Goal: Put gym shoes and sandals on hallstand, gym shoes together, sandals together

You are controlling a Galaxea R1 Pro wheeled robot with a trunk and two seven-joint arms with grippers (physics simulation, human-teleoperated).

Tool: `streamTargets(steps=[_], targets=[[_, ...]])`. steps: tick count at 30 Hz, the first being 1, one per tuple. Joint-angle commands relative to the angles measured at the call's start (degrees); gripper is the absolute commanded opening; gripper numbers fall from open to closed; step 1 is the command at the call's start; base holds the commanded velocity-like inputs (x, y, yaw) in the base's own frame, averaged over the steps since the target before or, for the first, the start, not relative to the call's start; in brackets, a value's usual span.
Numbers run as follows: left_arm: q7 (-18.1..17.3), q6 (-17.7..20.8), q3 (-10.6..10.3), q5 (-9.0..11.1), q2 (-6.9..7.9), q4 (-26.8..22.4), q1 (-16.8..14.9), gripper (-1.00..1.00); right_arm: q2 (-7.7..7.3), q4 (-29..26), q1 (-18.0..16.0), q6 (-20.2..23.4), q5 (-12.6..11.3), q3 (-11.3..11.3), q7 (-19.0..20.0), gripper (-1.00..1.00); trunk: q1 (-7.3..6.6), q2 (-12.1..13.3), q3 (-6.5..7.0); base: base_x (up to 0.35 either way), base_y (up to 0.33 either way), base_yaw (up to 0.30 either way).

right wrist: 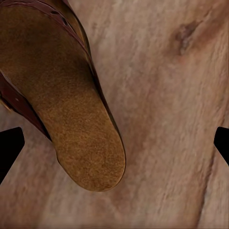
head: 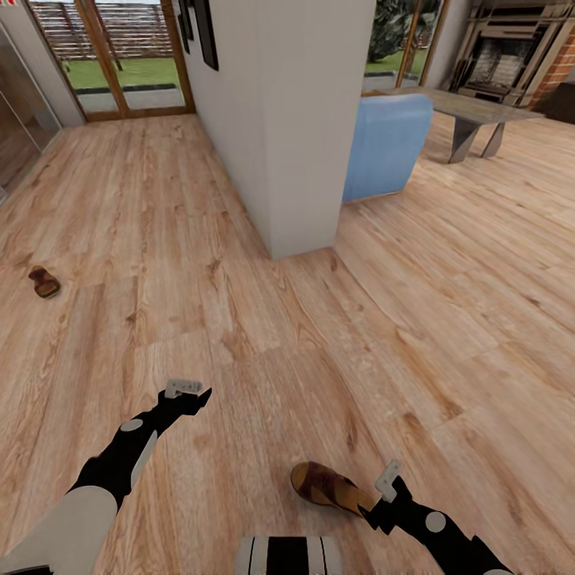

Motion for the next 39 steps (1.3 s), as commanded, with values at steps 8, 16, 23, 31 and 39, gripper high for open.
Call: streamTargets(steps=[8, 16, 23, 31, 39], targets=[[-0.42, -0.10, 0.35, -0.59, -0.05, -0.03, -0.03, 1.00, -0.10, -0.15, -0.02, -0.20, 1.57, 0.47, -0.05, 1.00, -0.01, -0.01, -0.34, 0.000, 0.000, 0.000], [-0.42, -0.08, 0.30, -0.62, -0.05, 0.00, -0.03, 1.00, 0.00, -0.72, -0.02, -0.20, 8.40, 2.86, -0.12, 1.00, -0.01, -0.01, -0.36, 0.000, 0.000, 0.000], [-0.42, -0.08, 0.33, -0.62, -0.05, 0.05, -0.03, 1.00, 0.01, -0.92, -0.02, -0.20, 9.53, 3.19, -0.14, 1.00, -0.01, -0.01, -0.36, 0.000, 0.000, 0.000], [-0.42, -0.08, 0.27, -0.62, -0.05, 0.06, -0.03, 1.00, 0.01, -1.44, -0.02, -0.20, 9.74, 3.16, -0.21, 1.00, 0.14, -0.09, -1.78, 0.000, 0.000, 0.000], [-0.42, -0.08, 0.28, -0.62, -0.05, 0.06, -0.03, 1.00, -0.19, -2.82, -0.02, -0.13, 9.79, 3.01, -0.28, 1.00, 0.19, -0.12, -2.71, 0.000, 0.000, 0.000]])
